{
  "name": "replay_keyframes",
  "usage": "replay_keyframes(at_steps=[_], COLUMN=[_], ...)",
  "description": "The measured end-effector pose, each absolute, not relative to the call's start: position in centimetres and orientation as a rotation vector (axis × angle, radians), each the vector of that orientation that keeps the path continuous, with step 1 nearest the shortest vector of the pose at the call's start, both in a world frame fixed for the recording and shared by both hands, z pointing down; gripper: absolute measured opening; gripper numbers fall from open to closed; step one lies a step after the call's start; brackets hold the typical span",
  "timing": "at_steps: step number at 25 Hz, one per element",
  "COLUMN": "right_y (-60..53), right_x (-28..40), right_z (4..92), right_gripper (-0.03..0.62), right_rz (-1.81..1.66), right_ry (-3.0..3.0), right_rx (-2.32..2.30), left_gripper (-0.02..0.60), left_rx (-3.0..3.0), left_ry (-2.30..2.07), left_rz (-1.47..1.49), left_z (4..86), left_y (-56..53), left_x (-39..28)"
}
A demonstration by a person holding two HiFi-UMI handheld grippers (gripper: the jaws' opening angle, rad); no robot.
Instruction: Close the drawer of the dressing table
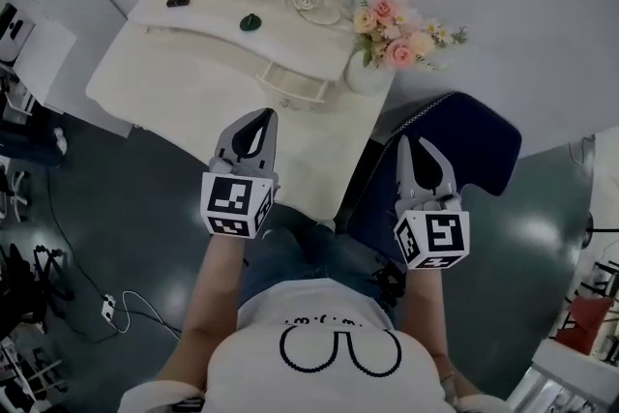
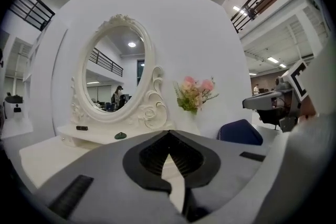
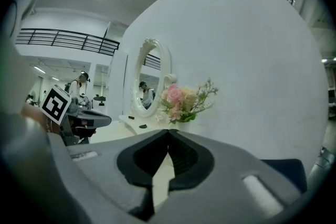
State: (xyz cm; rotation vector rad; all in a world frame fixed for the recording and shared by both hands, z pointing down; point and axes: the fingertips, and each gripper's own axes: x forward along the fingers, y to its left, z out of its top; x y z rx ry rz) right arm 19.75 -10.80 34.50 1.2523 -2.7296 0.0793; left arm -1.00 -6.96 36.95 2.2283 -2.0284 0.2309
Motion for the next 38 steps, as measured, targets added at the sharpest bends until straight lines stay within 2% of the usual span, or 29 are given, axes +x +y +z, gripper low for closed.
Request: replay_keyframes(at_steps=[10,26,28,30,38], right_y=[-11.1,-10.9,-10.8,-10.9,-10.6], right_x=[23.1,16.8,16.3,15.9,15.5], right_z=[34.7,36.6,37.2,38.0,41.9], right_gripper=[-0.002,-0.002,-0.002,-0.002,-0.002], right_rz=[0.098,0.131,0.194,0.254,0.402], right_ry=[-2.612,-2.48,-2.494,-2.497,-2.424], right_rx=[1.469,1.516,1.524,1.54,1.583], left_gripper=[-0.003,-0.002,0.042,0.139,0.146], left_rx=[2.346,2.317,2.289,2.263,2.232], left_ry=[-1.904,-1.739,-1.7,-1.661,-1.569], left_rz=[0.263,0.267,0.296,0.323,0.404], left_z=[37.3,41.8,43.3,44.8,50.0], left_y=[-10.6,-13.3,-13.1,-12.9,-12.5], left_x=[0.1,-5.0,-5.2,-5.3,-4.9])
